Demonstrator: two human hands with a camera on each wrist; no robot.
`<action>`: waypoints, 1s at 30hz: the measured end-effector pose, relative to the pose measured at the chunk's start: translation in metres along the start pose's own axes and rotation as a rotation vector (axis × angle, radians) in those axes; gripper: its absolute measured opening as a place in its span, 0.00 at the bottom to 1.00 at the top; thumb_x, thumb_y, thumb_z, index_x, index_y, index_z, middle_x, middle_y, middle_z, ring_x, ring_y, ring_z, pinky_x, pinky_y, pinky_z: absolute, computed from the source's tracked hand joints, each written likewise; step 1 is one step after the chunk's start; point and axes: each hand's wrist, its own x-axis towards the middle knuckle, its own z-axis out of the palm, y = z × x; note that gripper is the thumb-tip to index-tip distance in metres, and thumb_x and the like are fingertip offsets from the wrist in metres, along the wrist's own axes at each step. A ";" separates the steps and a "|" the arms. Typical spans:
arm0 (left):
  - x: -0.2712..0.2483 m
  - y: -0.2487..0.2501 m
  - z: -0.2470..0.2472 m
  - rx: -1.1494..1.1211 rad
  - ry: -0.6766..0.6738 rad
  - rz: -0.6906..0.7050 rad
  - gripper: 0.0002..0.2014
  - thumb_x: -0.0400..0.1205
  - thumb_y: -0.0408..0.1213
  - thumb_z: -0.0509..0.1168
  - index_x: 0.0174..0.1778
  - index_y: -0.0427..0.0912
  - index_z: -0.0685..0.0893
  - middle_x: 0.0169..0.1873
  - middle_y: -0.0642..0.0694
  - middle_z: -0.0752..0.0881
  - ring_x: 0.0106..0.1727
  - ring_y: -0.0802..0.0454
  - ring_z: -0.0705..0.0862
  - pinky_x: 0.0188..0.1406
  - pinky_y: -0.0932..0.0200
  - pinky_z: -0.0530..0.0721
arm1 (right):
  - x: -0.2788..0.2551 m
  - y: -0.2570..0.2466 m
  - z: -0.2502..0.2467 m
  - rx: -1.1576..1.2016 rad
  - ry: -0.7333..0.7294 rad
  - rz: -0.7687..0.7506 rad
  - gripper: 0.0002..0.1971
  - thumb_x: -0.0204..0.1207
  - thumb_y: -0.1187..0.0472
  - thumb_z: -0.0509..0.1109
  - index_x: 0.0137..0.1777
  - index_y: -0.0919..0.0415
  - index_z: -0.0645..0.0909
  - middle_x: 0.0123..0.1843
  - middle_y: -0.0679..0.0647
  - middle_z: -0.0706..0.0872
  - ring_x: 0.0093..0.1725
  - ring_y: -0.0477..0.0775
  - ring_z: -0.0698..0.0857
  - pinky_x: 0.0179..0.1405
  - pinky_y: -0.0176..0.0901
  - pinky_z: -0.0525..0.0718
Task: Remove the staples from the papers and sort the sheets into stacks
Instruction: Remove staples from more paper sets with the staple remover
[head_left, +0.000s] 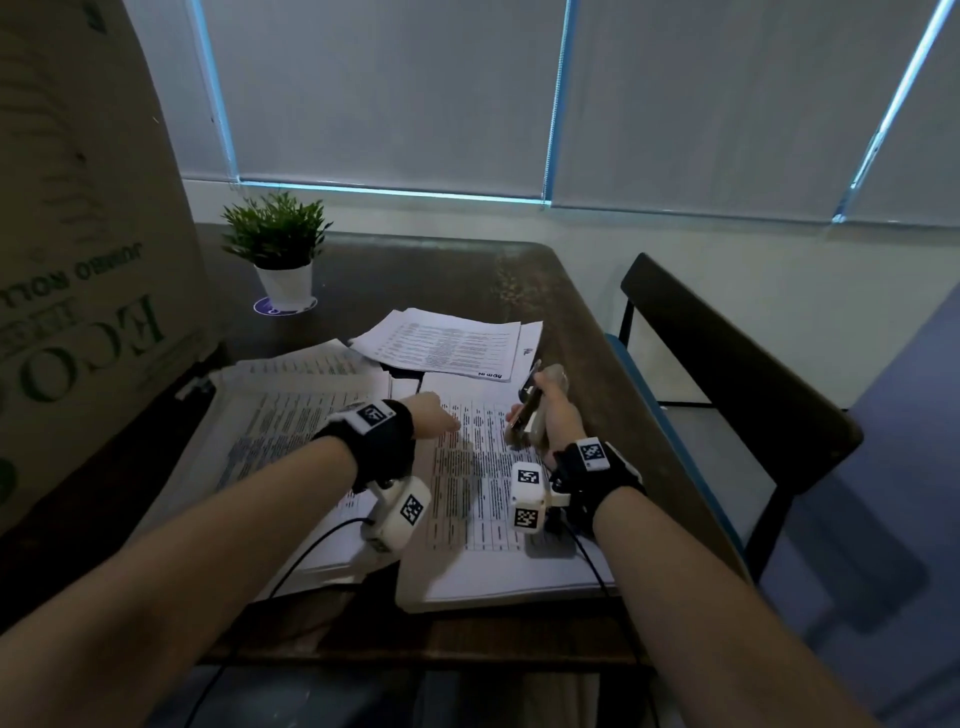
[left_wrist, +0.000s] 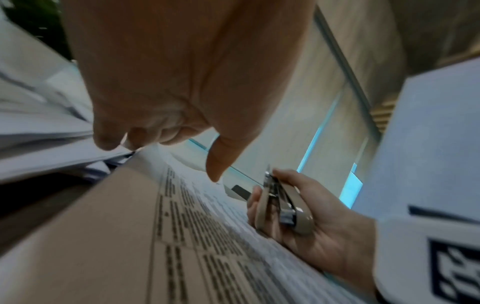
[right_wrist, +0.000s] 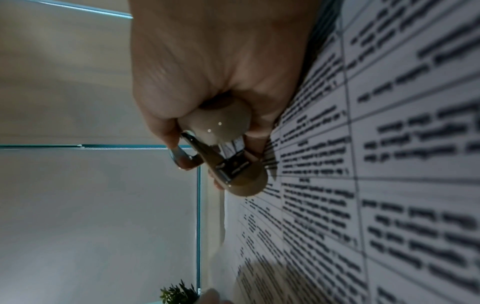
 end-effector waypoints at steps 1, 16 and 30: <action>0.001 0.002 0.003 0.008 0.014 0.007 0.18 0.84 0.45 0.61 0.61 0.33 0.78 0.60 0.36 0.79 0.68 0.37 0.77 0.50 0.56 0.76 | 0.000 0.001 0.000 -0.005 0.000 -0.008 0.16 0.80 0.50 0.71 0.47 0.67 0.80 0.38 0.61 0.82 0.33 0.56 0.82 0.35 0.47 0.84; 0.001 0.009 0.015 -0.141 0.111 -0.052 0.18 0.82 0.32 0.61 0.66 0.31 0.67 0.49 0.38 0.79 0.48 0.43 0.81 0.40 0.53 0.79 | -0.002 0.001 -0.006 -0.027 -0.035 -0.025 0.17 0.80 0.50 0.71 0.48 0.67 0.81 0.35 0.61 0.84 0.31 0.56 0.84 0.34 0.46 0.84; 0.004 0.011 0.016 -0.118 0.131 -0.043 0.26 0.79 0.36 0.68 0.69 0.31 0.67 0.61 0.34 0.80 0.60 0.39 0.81 0.47 0.53 0.79 | -0.002 0.002 -0.009 -0.025 -0.054 -0.027 0.16 0.82 0.50 0.69 0.49 0.66 0.81 0.35 0.61 0.85 0.32 0.55 0.84 0.36 0.47 0.84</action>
